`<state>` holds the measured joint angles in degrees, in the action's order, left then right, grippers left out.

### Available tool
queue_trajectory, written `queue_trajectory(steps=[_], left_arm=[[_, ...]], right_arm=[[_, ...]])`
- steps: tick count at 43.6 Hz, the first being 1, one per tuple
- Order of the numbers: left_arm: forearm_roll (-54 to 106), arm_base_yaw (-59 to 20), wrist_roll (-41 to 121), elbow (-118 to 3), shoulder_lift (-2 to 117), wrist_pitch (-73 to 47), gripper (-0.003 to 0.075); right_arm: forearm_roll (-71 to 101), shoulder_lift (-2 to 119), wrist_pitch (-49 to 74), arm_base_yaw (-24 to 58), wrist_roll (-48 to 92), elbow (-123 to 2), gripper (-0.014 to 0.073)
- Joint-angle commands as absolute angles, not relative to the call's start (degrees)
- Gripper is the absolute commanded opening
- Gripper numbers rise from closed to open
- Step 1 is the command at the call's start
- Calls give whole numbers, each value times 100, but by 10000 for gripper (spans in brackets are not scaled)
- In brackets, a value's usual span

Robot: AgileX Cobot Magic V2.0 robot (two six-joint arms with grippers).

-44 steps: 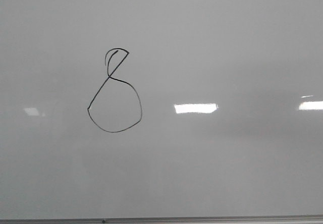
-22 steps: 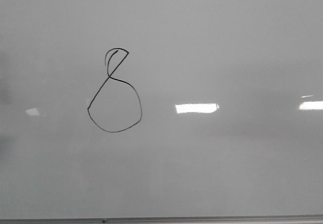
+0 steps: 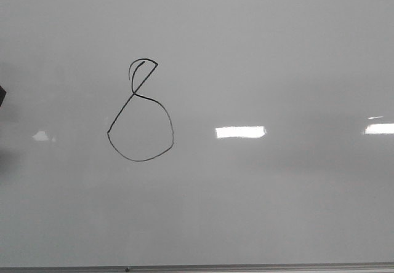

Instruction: Write number 8 on whiteboard

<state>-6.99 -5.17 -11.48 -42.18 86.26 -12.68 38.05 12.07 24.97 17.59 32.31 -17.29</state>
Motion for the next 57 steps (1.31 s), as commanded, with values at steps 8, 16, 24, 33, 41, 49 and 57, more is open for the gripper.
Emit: queue_trajectory(steps=[8, 16, 24, 33, 41, 49, 57], left_arm=[[-676, -531, -1223, -4330, 8214, -1246, 494], [-714, -531, -1177, -3773, 7183, -1253, 494], [-602, -571, -1177, -3035, 5497, -1240, 492], [-545, -834, -1177, -2554, 3477, -1497, 370], [-545, -922, -1177, -2346, 1977, -2191, 129], [-545, -922, -1177, -2255, 989, -2437, -20], [-560, -922, -1177, -2252, 594, -2433, -21]], right_arm=[[3927, 1261, 2185, 1712, 3226, -1886, -71], [3927, 1261, 2173, 1712, 3226, -1886, -71], [3927, 1261, 2160, 1712, 3226, -1886, -71], [3927, 1261, 2165, 1712, 3226, -1886, -71], [3927, 1261, 2170, 1712, 3226, -1886, -71], [3927, 1261, 2170, 1712, 3226, -1886, -71], [3927, 1261, 2182, 1712, 3226, -1886, -71]])
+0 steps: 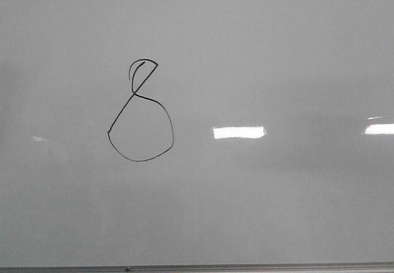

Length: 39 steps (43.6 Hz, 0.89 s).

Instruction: Write number 8 on whiteboard

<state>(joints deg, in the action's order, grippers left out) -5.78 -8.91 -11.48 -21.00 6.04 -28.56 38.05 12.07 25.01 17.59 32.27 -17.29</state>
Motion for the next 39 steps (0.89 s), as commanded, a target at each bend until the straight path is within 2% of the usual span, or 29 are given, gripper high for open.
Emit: queue_trajectory(steps=[1, 31, 39], left_arm=[[-560, -922, -1177, -2252, 593, -2423, -21], [-573, -922, -1165, -2240, 581, -2412, -21], [-136, -745, -153, -1660, 106, -1705, -21]], right_arm=[[3927, 1261, 2182, 1712, 3226, -1886, -71], [3927, 1261, 2186, 1712, 3226, -1886, -71], [3927, 1261, 2203, 1712, 3226, -1886, -71]])
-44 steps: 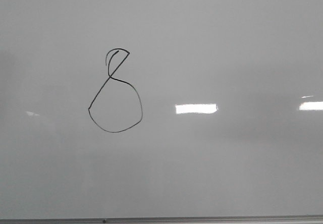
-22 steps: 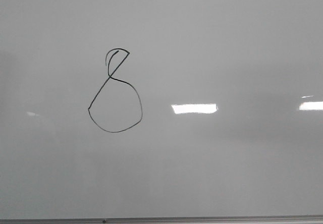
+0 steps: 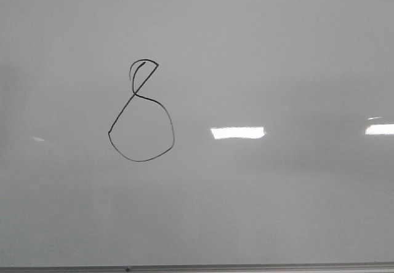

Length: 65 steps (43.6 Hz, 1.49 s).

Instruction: Write number 8 on whiteboard

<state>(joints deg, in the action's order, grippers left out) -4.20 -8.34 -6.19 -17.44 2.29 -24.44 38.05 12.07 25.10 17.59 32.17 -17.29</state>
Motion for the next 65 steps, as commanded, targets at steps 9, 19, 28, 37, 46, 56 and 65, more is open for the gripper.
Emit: queue_trajectory(steps=[9, 19, 28, 37, 46, 56, 65], left_arm=[[120, -219, 77, -931, -122, -1425, -21], [52, -94, 77, -83, -122, -425, -21], [52, -94, 77, 114, -122, -249, -21], [52, -94, 77, 114, -122, -249, -21], [52, -94, 77, 114, -122, -249, -21], [52, -94, 77, 114, -122, -249, -21], [52, -94, 77, 114, -122, -249, -21]], right_arm=[[3927, 1261, 2221, 1712, 3226, -1886, -71], [3927, 1261, 2234, 1712, 3226, -1886, -71], [3927, 1261, 2246, 1712, 3226, -1886, -71], [3927, 1261, 2246, 1712, 3226, -1886, -71], [3927, 1261, 2246, 1712, 3226, -1886, -71], [3927, 1261, 2246, 1712, 3226, -1886, -71], [3643, 1256, 1795, 1712, 3299, -1886, -71]])
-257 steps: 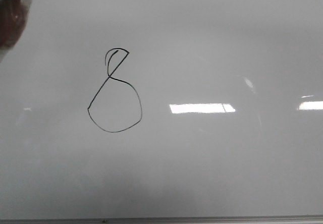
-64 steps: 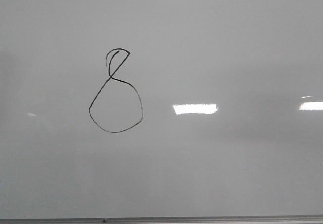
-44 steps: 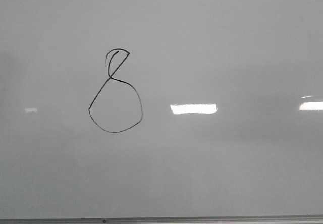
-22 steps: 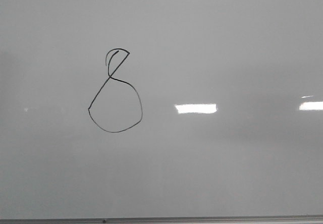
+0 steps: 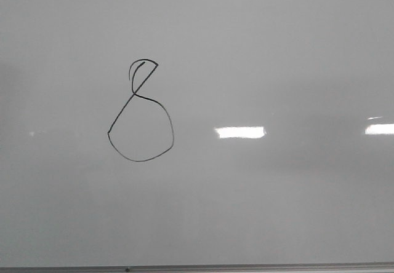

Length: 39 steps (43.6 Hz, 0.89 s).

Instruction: Write number 8 on whiteboard

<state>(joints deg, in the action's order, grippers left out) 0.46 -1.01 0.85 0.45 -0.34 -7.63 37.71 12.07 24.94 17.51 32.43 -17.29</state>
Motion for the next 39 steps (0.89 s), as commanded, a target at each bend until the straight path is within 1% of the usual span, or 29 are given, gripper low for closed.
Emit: queue_trajectory(steps=[1, 4, 7, 14, 20, 30, 34, 39], left_arm=[[52, -94, 77, 114, -122, -249, -21], [52, -94, 77, 114, -122, -249, -21], [52, -94, 77, 114, -122, -249, -21], [52, -94, 77, 114, -122, -249, -21], [52, -94, 77, 114, -122, -249, -21], [52, -94, 77, 114, -122, -249, -21], [52, -94, 77, 114, -122, -249, -21], [52, -94, 77, 114, -112, -249, -21]], right_arm=[[3509, 1256, 1712, 1712, 3293, -1881, -71], [2884, 1256, 1306, 1658, 3155, -1818, -71], [2265, 1233, 874, 1514, 2715, -1666, -71], [996, 1031, 0, 909, 1016, -1139, -71], [490, 719, 0, 336, -50, -677, -71], [386, 74, 132, -138, -84, -90, -71], [386, -171, 114, -223, -84, 125, -71], [386, -161, 324, -238, -84, 139, -71]])
